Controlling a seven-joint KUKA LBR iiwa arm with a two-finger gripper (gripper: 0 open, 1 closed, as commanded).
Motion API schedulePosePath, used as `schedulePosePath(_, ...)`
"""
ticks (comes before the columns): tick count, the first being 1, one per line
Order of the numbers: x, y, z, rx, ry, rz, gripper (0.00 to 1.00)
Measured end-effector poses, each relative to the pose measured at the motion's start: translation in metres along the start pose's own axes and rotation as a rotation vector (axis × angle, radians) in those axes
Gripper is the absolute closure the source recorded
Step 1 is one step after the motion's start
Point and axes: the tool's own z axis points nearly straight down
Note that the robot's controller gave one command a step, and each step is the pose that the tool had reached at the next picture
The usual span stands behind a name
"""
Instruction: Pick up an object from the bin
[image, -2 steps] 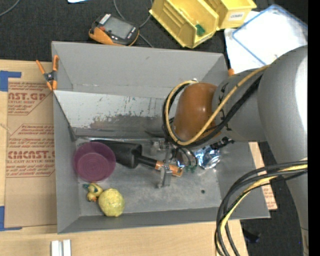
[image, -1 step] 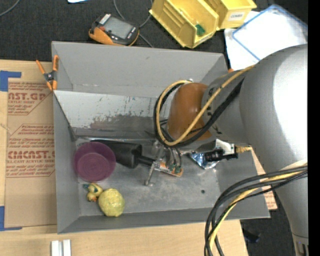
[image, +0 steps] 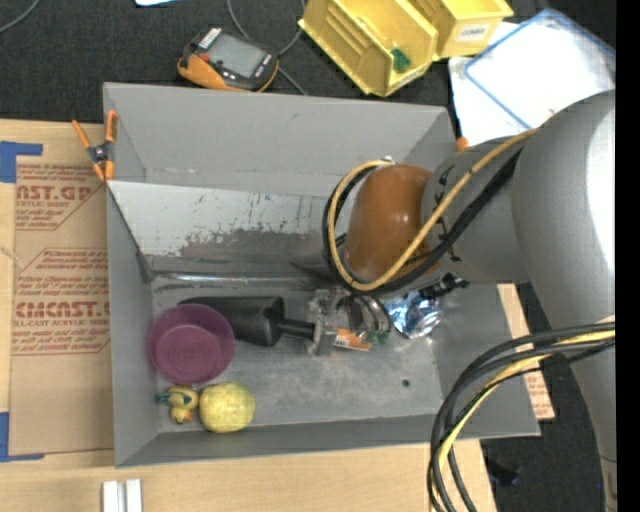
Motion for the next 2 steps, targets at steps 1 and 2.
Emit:
schedulePosePath(1, 0.0, 0.0, 0.0, 0.0, 0.0, 0.001, 1.0)
schedulePosePath(2, -0.0001, 0.0001, -0.0001, 0.0, 0.0, 0.001, 1.0)
